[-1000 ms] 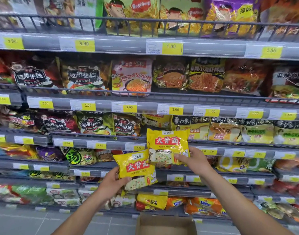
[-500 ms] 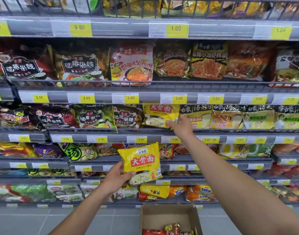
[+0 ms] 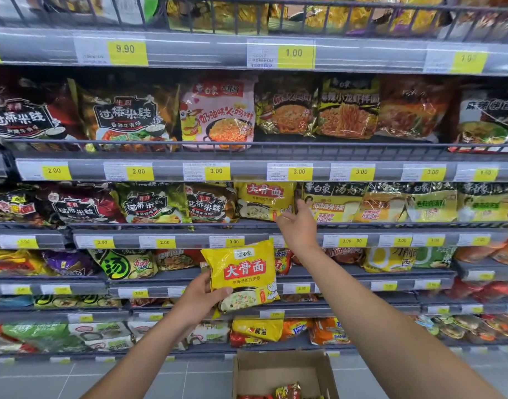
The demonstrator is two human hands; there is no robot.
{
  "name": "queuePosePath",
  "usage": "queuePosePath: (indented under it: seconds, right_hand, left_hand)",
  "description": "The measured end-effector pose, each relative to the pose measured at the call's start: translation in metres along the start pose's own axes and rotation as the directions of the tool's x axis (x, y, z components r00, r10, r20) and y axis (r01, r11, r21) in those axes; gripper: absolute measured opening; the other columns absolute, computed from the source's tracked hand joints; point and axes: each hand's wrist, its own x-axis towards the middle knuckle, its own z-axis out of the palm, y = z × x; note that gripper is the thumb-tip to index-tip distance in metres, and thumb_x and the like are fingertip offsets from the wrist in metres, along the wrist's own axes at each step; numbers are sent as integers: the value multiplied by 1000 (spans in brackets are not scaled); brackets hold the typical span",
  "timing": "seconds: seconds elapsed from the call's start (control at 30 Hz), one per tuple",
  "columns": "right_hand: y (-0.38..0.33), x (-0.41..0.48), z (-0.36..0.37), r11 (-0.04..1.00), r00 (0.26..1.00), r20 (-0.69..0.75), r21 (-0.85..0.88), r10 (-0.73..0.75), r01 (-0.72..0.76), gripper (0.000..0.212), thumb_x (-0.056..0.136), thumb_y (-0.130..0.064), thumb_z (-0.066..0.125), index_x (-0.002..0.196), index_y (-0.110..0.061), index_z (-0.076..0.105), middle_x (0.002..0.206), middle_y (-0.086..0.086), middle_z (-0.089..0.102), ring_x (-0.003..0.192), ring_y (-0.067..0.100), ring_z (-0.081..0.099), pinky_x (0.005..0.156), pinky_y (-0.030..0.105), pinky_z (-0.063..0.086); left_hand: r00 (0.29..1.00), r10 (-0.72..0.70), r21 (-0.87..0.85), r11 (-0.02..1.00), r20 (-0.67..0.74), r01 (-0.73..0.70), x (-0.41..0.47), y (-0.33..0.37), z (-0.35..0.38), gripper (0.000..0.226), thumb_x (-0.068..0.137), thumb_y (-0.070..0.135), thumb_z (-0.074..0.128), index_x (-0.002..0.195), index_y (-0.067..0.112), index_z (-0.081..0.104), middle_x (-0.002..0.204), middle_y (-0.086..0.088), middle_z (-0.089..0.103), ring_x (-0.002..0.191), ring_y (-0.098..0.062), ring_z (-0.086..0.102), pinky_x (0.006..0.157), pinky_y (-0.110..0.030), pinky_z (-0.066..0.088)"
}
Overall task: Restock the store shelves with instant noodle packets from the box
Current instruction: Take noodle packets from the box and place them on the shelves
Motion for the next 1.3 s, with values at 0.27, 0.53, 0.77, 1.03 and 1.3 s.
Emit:
queuePosePath:
  seconds: [0.27, 0.53, 0.77, 1.03, 1.3]
  right_hand:
    - [40, -47, -34, 985, 959, 251, -148, 129, -93, 47, 95, -49, 59, 132, -22, 59, 122, -10, 63, 105, 10, 59, 89, 29, 42]
    - [42, -32, -40, 974, 940, 266, 11, 215, -226, 60, 91, -30, 72, 142, -9, 49, 118, 2, 65, 76, 5, 58, 65, 19, 45]
    - [22, -12, -33, 955, 978, 119, 227, 170, -193, 44, 95, -13, 67, 135, -3, 51, 95, 10, 69, 76, 17, 66, 68, 25, 58]
    - [10, -1, -18, 913, 982, -22, 374, 187, -166, 38, 97, -10, 63, 133, -5, 53, 101, 8, 67, 92, 20, 71, 83, 29, 59]
    - [16, -15, -9, 964, 973, 54, -128, -226, 231, 62, 94, -15, 64, 147, -24, 35, 149, -4, 34, 113, 8, 57, 94, 30, 53]
  left_hand:
    - [998, 10, -378, 926, 54, 11, 25, 21, 11, 34, 95, 8, 65, 127, 17, 58, 128, -5, 66, 116, -29, 64, 78, -47, 61]
    - [995, 95, -357, 930, -11, -92, 51, 64, 23, 27, 94, 12, 67, 120, 17, 62, 121, -9, 71, 108, -24, 70, 80, -37, 61]
    - [958, 206, -295, 920, -199, -259, 72, 90, 32, 62, 93, 8, 63, 145, 28, 37, 137, -1, 55, 116, -19, 63, 100, -40, 54]
    - [891, 360, 233, 925, -276, -301, 80, 102, 35, 55, 101, 17, 53, 152, 21, 36, 145, 0, 39, 131, -17, 44, 102, -30, 42]
    - [855, 492, 363, 837, -167, -410, 74, 89, 38, 60, 97, 9, 52, 150, 29, 31, 153, 4, 34, 130, -11, 42, 92, -24, 40]
